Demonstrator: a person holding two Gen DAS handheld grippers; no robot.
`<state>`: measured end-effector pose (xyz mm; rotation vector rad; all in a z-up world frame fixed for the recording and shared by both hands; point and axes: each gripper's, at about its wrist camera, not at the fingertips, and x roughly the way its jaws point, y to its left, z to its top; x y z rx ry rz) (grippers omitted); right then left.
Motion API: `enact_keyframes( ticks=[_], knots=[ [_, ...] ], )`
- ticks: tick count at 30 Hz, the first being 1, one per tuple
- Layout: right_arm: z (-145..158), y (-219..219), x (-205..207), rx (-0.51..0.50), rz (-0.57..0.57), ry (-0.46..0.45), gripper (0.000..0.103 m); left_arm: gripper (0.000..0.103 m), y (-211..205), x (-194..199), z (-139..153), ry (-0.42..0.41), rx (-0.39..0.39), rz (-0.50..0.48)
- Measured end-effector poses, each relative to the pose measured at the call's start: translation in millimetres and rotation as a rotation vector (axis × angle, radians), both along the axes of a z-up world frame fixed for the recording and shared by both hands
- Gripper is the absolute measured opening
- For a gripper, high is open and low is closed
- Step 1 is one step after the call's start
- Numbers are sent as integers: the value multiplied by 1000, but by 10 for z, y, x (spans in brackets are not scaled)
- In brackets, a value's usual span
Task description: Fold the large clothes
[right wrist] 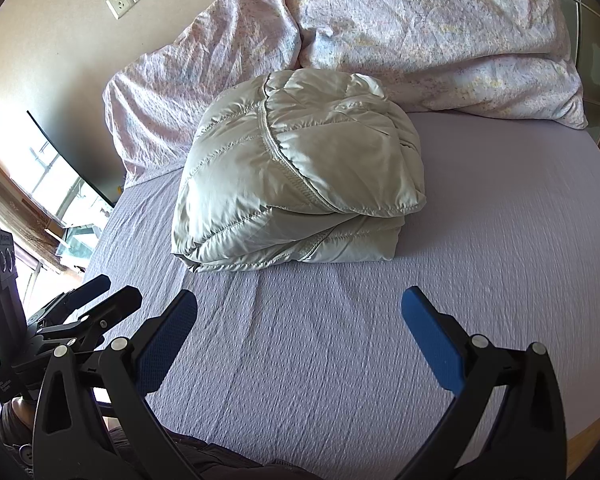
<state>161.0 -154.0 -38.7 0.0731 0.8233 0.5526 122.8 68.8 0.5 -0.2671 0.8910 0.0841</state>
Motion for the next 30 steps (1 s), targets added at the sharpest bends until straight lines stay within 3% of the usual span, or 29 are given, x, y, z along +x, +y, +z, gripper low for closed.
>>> enact_keyframes(
  ticks=[30],
  knots=[
    [-10,15,9,-2,0,5,102,101,-24,9,-16,0,0,0]
  ],
)
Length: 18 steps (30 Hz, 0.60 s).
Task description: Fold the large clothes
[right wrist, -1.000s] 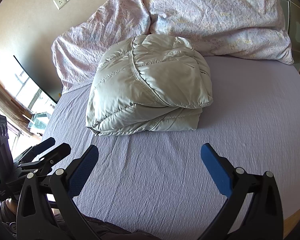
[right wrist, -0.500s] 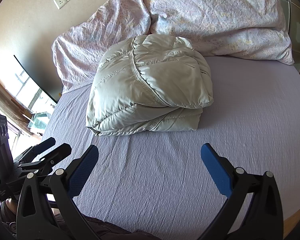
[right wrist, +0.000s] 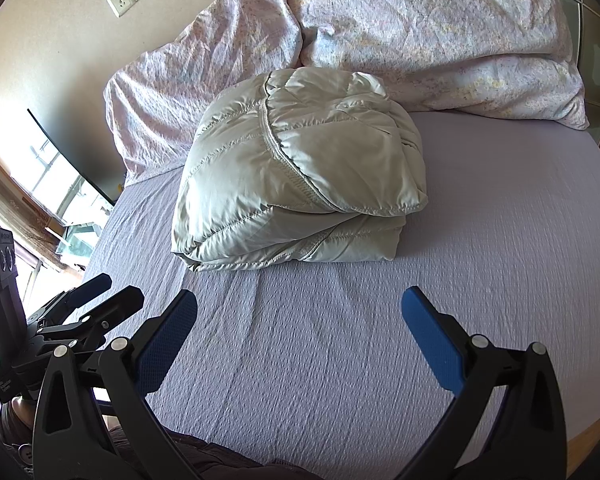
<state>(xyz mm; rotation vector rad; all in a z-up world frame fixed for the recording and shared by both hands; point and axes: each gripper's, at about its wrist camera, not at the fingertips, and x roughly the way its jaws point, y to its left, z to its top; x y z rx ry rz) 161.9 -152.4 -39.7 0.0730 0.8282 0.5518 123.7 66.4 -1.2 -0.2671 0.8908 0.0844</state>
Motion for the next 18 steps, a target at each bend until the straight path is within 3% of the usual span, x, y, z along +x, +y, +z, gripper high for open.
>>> enact_keyframes(
  ticks=[18],
  knots=[
    [-4,0,16,0,2,0,102,101,-25,21,-35,5,-4,-3]
  ],
)
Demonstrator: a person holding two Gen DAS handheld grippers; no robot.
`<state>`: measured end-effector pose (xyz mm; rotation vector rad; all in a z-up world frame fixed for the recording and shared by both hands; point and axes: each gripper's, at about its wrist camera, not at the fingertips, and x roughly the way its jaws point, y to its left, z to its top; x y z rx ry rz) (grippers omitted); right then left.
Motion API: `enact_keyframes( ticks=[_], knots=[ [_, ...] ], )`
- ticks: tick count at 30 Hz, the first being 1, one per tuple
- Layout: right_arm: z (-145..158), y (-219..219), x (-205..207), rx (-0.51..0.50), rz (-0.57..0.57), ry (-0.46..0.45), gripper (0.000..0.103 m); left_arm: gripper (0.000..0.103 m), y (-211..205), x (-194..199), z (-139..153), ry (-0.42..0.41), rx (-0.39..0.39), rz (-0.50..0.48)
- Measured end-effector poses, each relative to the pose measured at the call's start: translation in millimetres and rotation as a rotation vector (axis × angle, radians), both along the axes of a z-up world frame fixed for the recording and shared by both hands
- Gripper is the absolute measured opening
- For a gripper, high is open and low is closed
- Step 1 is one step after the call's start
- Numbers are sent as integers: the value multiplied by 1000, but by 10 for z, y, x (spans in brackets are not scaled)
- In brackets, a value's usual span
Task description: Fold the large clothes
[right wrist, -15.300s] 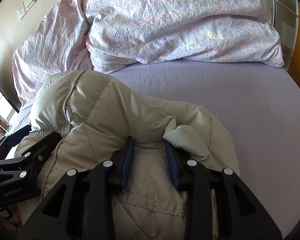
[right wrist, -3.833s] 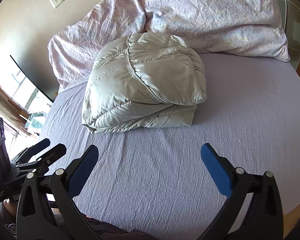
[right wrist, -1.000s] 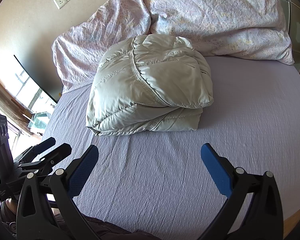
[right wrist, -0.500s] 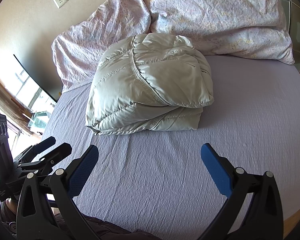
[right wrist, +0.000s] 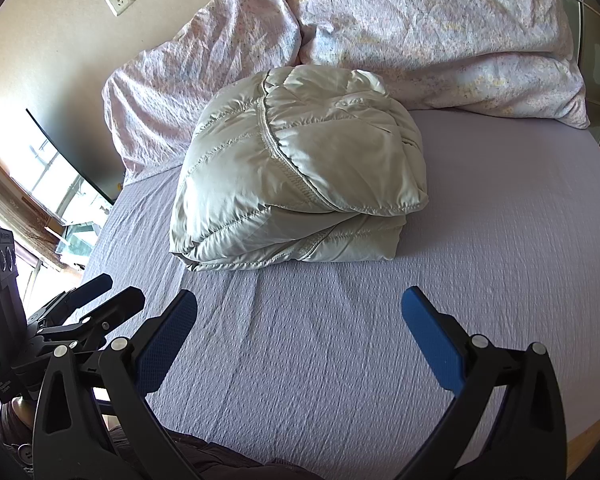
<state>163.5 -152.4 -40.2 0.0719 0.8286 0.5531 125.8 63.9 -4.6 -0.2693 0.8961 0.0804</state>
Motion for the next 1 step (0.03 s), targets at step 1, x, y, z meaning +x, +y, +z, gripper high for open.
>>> enact_keyframes(
  ticks=[1],
  knots=[
    [1,1,1,0,0,0,102,101,0,0,1,0,0,0]
  ],
)
